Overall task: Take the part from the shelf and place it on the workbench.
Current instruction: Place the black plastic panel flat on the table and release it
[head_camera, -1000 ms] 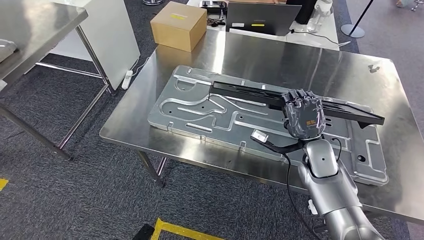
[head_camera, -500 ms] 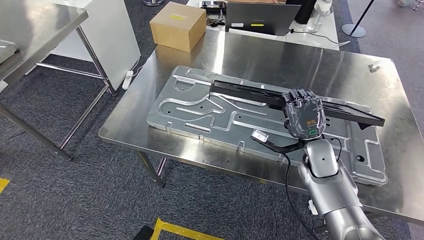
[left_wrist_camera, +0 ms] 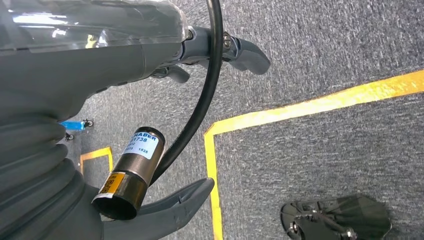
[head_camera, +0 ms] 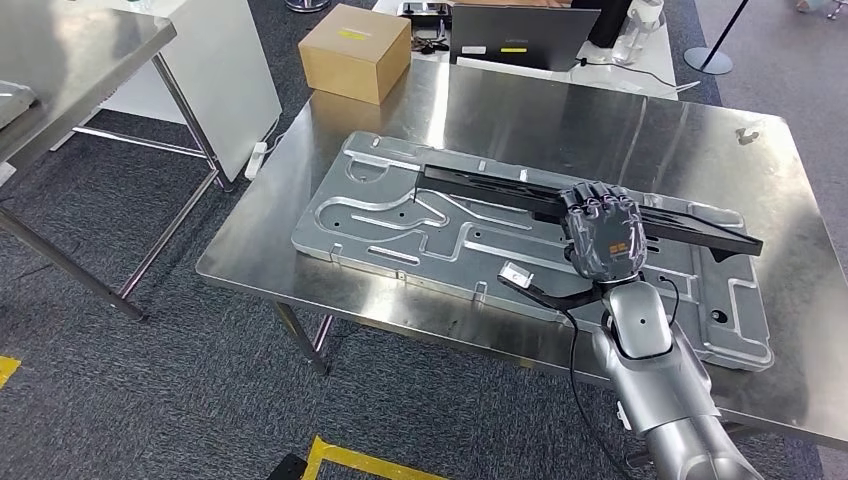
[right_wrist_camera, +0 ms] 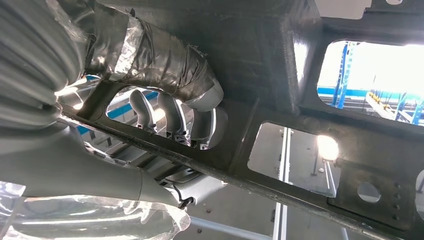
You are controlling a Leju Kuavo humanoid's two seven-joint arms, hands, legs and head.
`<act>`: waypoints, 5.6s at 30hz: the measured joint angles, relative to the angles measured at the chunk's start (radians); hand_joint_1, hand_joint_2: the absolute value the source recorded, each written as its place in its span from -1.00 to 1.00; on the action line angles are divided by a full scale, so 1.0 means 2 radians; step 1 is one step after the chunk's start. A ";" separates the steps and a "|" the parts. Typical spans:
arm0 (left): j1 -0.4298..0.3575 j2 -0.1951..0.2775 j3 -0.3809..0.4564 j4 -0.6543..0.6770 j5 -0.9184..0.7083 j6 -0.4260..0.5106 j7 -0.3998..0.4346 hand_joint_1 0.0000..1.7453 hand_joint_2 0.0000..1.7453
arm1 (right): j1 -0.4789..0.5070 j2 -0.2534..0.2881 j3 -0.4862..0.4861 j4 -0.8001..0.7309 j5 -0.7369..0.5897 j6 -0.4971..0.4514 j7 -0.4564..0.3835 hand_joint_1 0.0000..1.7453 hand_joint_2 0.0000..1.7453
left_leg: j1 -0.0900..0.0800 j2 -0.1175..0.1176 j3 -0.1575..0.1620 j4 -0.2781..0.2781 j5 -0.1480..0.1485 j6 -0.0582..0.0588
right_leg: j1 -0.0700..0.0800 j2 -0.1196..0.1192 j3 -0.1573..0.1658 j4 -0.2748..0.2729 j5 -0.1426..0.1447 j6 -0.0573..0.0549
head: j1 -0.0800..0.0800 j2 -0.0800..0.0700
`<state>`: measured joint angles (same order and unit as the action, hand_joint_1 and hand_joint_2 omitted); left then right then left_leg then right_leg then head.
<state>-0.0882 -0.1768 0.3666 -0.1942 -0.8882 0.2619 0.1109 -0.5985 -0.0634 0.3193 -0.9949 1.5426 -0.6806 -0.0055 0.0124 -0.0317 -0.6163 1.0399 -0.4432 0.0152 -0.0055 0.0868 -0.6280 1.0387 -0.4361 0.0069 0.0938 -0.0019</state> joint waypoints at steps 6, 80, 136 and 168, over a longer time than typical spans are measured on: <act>0.000 0.000 0.000 0.000 0.000 -0.005 -0.002 -1.00 1.00 | 0.001 0.000 0.000 0.000 -0.001 0.000 -0.002 0.94 1.00 | 0.000 0.000 0.000 0.000 0.000 0.000 | 0.000 0.000 0.000 0.000 0.000 0.000 | 0.000 0.000; 0.005 0.003 0.002 0.000 -0.016 -0.011 -0.012 -1.00 1.00 | 0.015 0.007 0.000 -0.002 -0.008 0.000 -0.009 0.94 1.00 | 0.004 0.017 -0.059 0.121 -0.038 -0.010 | -0.001 -0.035 0.019 0.006 -0.023 -0.015 | -0.002 0.000; 0.006 0.006 0.019 0.000 -0.017 -0.004 -0.042 -1.00 -1.00 | 0.016 0.008 0.000 0.031 -0.035 0.000 -0.041 -1.00 -1.00 | 0.004 0.016 0.060 -0.024 -0.039 -0.012 | -0.006 -0.037 -0.014 0.003 0.011 -0.005 | -0.002 0.000; 0.007 0.005 0.036 0.000 -0.041 -0.012 -0.043 -1.00 -1.00 | -0.016 0.013 0.009 0.113 -0.099 0.004 -0.068 -1.00 -1.00 | 0.004 0.016 0.061 -0.023 -0.039 -0.012 | -0.006 -0.037 -0.012 0.003 0.011 -0.005 | -0.002 0.000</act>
<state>-0.0735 -0.1667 0.4383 -0.1946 -0.9694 0.2377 0.0245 -0.6304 -0.0369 0.3383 -0.7698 1.3450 -0.6723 -0.1410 0.0201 0.0012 -0.4944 0.9940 -0.5216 -0.0097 -0.0172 0.0124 -0.6529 1.0440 -0.4139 -0.0026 0.0904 -0.0019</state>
